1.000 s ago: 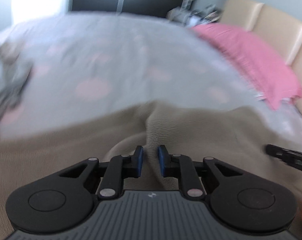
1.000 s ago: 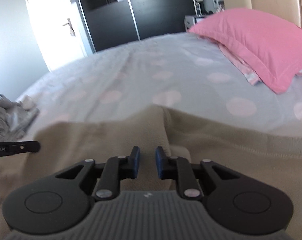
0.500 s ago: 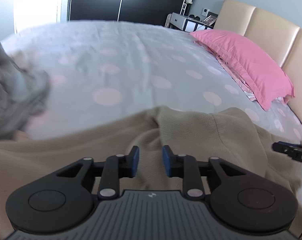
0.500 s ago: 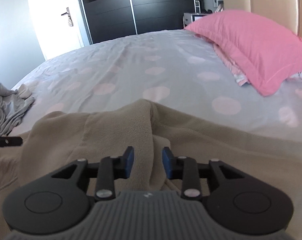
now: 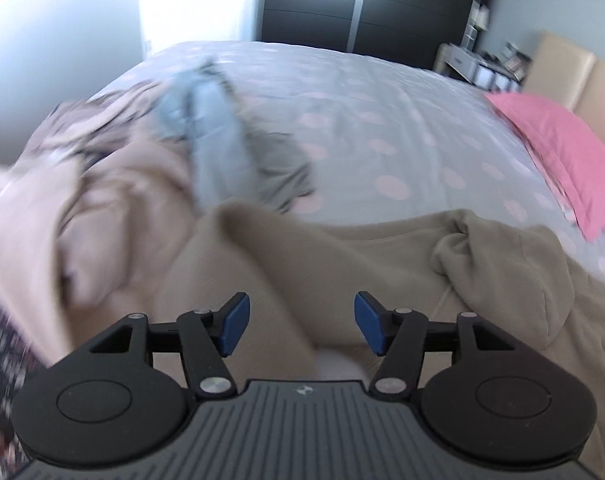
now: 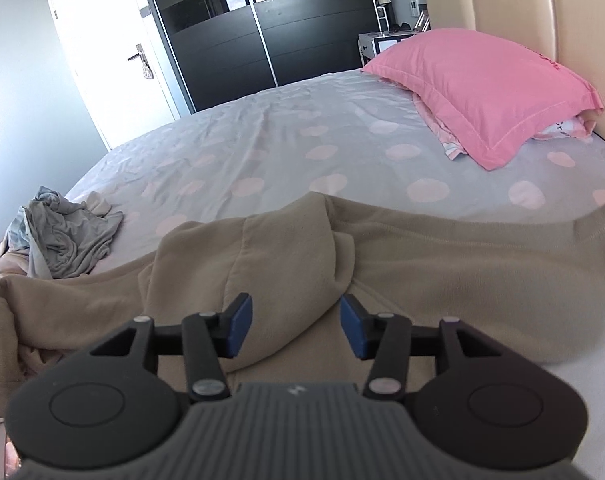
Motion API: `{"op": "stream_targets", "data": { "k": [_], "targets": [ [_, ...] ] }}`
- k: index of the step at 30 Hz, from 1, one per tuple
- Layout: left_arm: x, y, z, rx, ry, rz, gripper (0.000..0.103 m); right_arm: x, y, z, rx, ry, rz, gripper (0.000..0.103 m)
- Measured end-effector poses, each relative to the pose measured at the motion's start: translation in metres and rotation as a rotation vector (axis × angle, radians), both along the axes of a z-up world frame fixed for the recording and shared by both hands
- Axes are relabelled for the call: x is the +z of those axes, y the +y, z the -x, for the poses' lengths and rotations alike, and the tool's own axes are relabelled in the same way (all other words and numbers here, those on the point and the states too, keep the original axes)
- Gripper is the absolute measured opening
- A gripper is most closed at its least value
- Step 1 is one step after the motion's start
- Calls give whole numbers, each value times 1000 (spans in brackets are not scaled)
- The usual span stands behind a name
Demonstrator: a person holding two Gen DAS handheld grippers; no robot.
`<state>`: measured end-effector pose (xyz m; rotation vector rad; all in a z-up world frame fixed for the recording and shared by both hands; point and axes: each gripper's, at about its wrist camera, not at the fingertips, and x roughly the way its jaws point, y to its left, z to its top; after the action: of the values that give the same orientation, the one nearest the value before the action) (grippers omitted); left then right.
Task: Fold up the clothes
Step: 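Grasp the hoodie edge with the left gripper and lift it toward the hood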
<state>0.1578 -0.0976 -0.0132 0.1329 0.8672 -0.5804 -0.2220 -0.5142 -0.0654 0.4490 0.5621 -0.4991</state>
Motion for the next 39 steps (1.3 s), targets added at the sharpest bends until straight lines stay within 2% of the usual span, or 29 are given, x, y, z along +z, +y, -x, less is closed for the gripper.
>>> {"op": "stream_targets", "data": {
  "k": [4,9,12,20,23,24,25,26,27,28,30,32,39],
  "targets": [
    [-11,40,0,86,34,51,61,1,22,9,13,-25,6,53],
    [-35,74,-2,143,125,85,63,-6,44,14,56,-39,6,56],
    [-52,80,-5,159,161,82,69,-11,50,10,73,-12,39,56],
    [-100,95,-14,199,258,74,70,-18,52,-2,77,-12,24,56],
    [-116,95,-22,199,281,64,70,-20,56,-8,100,-10,38,56],
    [-121,95,-25,197,286,63,64,-21,58,-9,106,-7,40,56],
    [-119,94,-26,190,289,70,58,-21,59,-11,112,-3,42,56],
    [-117,93,-26,182,291,77,42,-22,60,-12,117,0,46,56],
    [-116,92,-26,174,294,85,33,-23,61,-14,121,4,50,56],
    [-114,91,-27,166,297,92,31,-23,62,-15,125,7,53,56],
    [-100,88,-22,141,258,94,15,-24,62,-17,129,10,53,56],
    [-73,93,-24,134,223,96,12,-26,62,-18,129,13,49,56],
    [23,110,-33,110,102,104,11,-27,59,-21,125,17,35,56]
  ]
}}
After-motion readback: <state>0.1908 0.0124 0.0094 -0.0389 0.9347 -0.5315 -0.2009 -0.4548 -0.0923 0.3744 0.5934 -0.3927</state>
